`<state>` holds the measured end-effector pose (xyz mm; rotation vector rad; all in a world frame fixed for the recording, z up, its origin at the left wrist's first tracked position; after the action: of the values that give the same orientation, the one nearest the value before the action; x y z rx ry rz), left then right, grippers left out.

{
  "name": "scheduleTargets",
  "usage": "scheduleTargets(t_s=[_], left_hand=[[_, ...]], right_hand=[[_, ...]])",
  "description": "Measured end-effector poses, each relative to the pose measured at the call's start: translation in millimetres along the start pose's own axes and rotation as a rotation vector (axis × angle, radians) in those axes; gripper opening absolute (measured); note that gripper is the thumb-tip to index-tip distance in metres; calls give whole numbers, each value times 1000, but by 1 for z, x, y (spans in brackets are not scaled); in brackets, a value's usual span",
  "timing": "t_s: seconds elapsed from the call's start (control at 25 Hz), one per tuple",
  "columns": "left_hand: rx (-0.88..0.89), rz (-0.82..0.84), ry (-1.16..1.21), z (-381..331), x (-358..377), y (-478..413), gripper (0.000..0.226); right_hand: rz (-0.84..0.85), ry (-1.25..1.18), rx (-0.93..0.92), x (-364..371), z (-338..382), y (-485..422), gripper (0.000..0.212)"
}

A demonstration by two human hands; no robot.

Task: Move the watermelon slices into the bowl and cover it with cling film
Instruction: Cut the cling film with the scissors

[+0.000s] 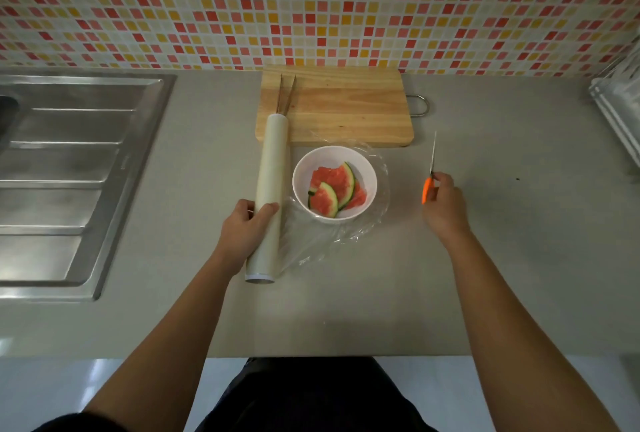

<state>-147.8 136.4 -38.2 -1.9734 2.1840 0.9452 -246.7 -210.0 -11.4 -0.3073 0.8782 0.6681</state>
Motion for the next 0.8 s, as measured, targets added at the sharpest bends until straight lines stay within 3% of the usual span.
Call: scheduleTargets(t_s=[0.2,0.4,0.6,0.8], left_hand=[[11,1,-25,0,-4,-1,38],[24,55,-27,1,-1,0,43],[45,123,-51,11,-2,4,45],[54,117,-30,-6,1,-6,47]], right_hand=[[196,-549,129,15,10,48,35],[387,-809,153,26,41,138,29],[626,-795,207,50,57,243,30],[674,-754,235,54,67,271,20]])
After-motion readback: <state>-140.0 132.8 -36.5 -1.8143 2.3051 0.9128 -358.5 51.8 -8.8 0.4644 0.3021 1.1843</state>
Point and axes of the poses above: each hand's wrist, its own y-axis away from the middle knuckle, its own x-axis out of the palm, z = x × y, the point moved 6 cm from there along -y, towards the middle knuckle, and after that the axes turned 6 degrees about -z, right-handed, at the moved point
